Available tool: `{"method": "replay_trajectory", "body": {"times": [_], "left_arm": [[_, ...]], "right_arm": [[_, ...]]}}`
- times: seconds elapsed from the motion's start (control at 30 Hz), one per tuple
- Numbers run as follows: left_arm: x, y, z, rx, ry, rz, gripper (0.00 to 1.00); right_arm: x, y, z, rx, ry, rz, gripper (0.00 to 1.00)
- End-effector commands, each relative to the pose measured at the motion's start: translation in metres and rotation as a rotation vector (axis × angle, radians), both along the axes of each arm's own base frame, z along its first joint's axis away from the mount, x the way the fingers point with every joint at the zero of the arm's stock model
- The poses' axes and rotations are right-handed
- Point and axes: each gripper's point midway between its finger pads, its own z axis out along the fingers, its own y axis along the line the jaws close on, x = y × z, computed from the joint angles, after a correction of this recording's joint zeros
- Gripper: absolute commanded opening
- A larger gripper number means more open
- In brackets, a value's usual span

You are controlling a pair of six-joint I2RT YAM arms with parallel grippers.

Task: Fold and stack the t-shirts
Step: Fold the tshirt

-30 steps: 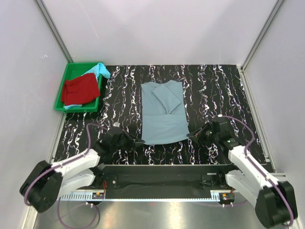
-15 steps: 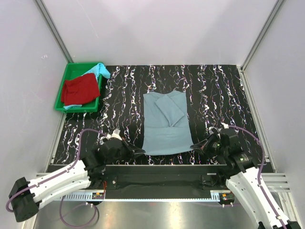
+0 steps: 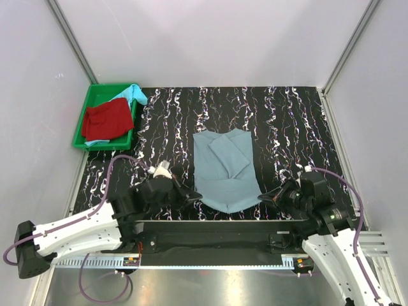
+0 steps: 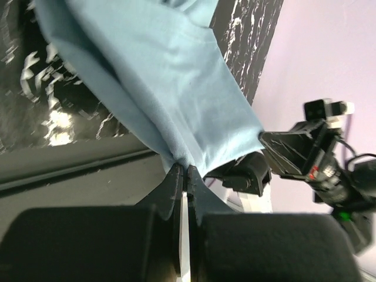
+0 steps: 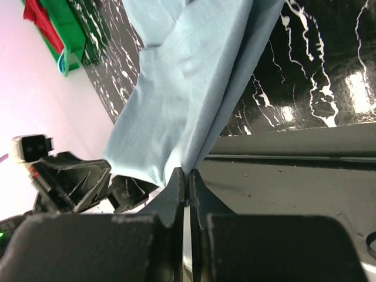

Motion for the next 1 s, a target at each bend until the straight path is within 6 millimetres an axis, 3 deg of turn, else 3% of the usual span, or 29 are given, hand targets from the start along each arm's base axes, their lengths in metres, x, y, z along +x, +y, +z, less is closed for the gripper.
{"method": "replay_trajectory", "body": {"times": [0.0,0.13,0.23,0.27,0.33,0.37,0.4,0.47,0.5,0.53,0.57,0.63,0.67,0.73,0.77,0.83,0.87,0.9,0.93,0.97], "left_arm": [[0.029,-0.010,0.041,0.007,-0.128,0.017,0.00],[0.059,-0.003,0.055,0.033,-0.155,0.008,0.00],[0.088,0.009,0.053,0.046,-0.145,0.021,0.00],[0.105,0.014,0.049,0.053,-0.136,0.049,0.00],[0.116,0.012,0.051,0.032,-0.130,0.024,0.00],[0.125,0.012,0.054,0.021,-0.137,0.030,0.00],[0.139,0.017,0.046,0.036,-0.117,0.049,0.00],[0.154,0.014,0.060,0.013,-0.147,0.029,0.00],[0.166,0.016,0.051,0.026,-0.119,0.037,0.00],[0.174,0.013,0.062,0.013,-0.142,0.011,0.00],[0.184,0.016,0.060,0.017,-0.132,0.017,0.00],[0.201,0.012,0.061,0.009,-0.122,0.001,0.00],[0.209,0.014,0.061,0.004,-0.121,0.008,0.00],[0.224,0.010,0.061,-0.009,-0.113,0.005,0.00],[0.230,0.010,0.063,-0.014,-0.121,0.008,0.00],[0.243,0.010,0.068,-0.028,-0.126,0.009,0.00],[0.251,0.008,0.061,-0.030,-0.112,0.008,0.00],[0.258,0.010,0.060,-0.033,-0.109,0.012,0.00],[0.264,0.009,0.066,-0.047,-0.117,0.009,0.00],[0.273,0.010,0.057,-0.047,-0.102,0.015,0.00]], "right_arm": [[0.019,-0.001,0.026,-0.047,-0.049,-0.009,0.00],[0.042,0.001,0.033,-0.114,-0.055,0.024,0.00],[0.068,0.006,0.047,-0.147,-0.083,0.043,0.00],[0.074,0.007,0.048,-0.155,-0.083,0.049,0.00],[0.091,0.011,0.044,-0.170,-0.061,0.064,0.00],[0.100,0.014,0.053,-0.158,-0.076,0.072,0.00],[0.110,0.015,0.047,-0.164,-0.047,0.079,0.00],[0.127,0.013,0.056,-0.137,-0.052,0.074,0.00],[0.138,0.013,0.049,-0.132,-0.026,0.072,0.00],[0.145,0.010,0.048,-0.125,-0.017,0.068,0.00],[0.154,0.008,0.054,-0.098,-0.022,0.064,0.00],[0.170,0.006,0.044,-0.090,0.015,0.070,0.00],[0.180,0.005,0.052,-0.079,0.000,0.069,0.00],[0.195,0.005,0.043,-0.076,0.030,0.081,0.00],[0.204,0.007,0.051,-0.059,0.014,0.093,0.00],[0.217,0.006,0.042,-0.048,0.050,0.097,0.00],[0.226,0.007,0.049,-0.037,0.033,0.101,0.00],[0.233,0.007,0.042,-0.034,0.058,0.098,0.00],[0.241,0.006,0.047,-0.031,0.044,0.095,0.00],[0.246,0.007,0.047,-0.024,0.045,0.101,0.00]]}}
